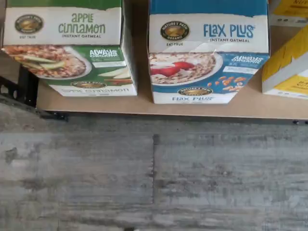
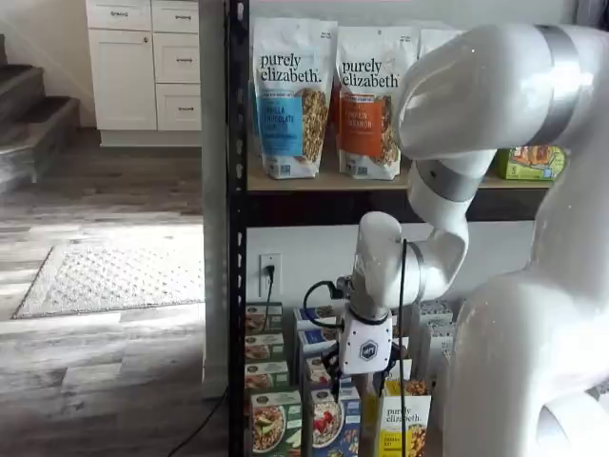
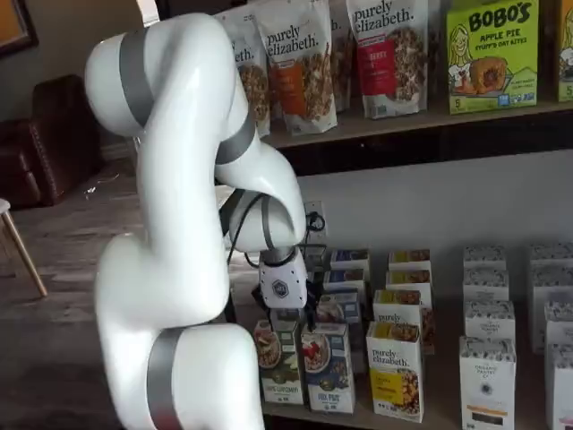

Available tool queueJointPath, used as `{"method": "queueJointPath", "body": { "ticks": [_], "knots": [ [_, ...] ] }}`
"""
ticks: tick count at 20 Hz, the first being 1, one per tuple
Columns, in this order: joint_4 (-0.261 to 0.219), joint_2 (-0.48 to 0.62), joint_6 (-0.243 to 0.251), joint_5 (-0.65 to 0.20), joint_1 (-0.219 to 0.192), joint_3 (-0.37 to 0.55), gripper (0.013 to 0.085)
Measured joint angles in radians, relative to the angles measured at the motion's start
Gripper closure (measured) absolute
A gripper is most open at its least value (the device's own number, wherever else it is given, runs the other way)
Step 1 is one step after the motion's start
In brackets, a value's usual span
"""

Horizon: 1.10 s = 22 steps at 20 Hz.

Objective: Pick up the blue and white box that is on the bottom shelf, the second box from the left

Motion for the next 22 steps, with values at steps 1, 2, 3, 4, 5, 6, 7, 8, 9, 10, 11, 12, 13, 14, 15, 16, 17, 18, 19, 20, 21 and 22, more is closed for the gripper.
{"method": "queueJointPath", "body": {
  "ticks": [1, 2, 3, 4, 5, 6, 7, 8, 9, 10, 11, 12, 13, 14, 15, 16, 17, 18, 19, 20, 21, 22],
  "knots": [
    [0.002, 0.017, -0.003, -0.008, 0.000, -0.009, 0.0130],
    [0.006, 0.039, -0.007, -0.015, -0.001, -0.022, 0.0130],
    [0.008, 0.058, -0.010, -0.022, -0.001, -0.033, 0.0130],
    [0.010, 0.073, -0.012, -0.026, -0.002, -0.042, 0.0130],
    [0.005, 0.095, -0.009, -0.032, -0.004, -0.056, 0.0130],
    [-0.005, 0.119, -0.002, -0.040, -0.006, -0.071, 0.0130],
    [-0.008, 0.142, -0.003, -0.055, -0.009, -0.085, 0.0130],
    [0.002, 0.161, -0.013, -0.069, -0.010, -0.095, 0.0130],
    [-0.001, 0.176, -0.013, -0.082, -0.012, -0.104, 0.0130],
    [-0.010, 0.193, -0.007, -0.092, -0.015, -0.116, 0.0130],
    [-0.011, 0.210, -0.009, -0.101, -0.017, -0.129, 0.0130],
    [-0.006, 0.229, -0.015, -0.111, -0.019, -0.144, 0.0130],
    [-0.016, 0.244, -0.008, -0.114, -0.021, -0.157, 0.0130],
    [-0.022, 0.256, -0.004, -0.117, -0.024, -0.169, 0.0130],
    [-0.028, 0.270, -0.001, -0.120, -0.026, -0.183, 0.0130],
    [-0.042, 0.285, 0.010, -0.124, -0.029, -0.198, 0.0130],
    [-0.051, 0.297, 0.016, -0.124, -0.031, -0.212, 0.0130],
    [-0.067, 0.310, 0.029, -0.124, -0.034, -0.226, 0.0130],
    [-0.072, 0.322, 0.032, -0.122, -0.035, -0.241, 0.0130],
    [-0.071, 0.336, 0.030, -0.120, -0.037, -0.259, 0.0130],
    [-0.065, 0.347, 0.023, -0.118, -0.037, -0.272, 0.0130],
    [-0.057, 0.358, 0.015, -0.119, -0.038, -0.285, 0.0130]
  ]
}}
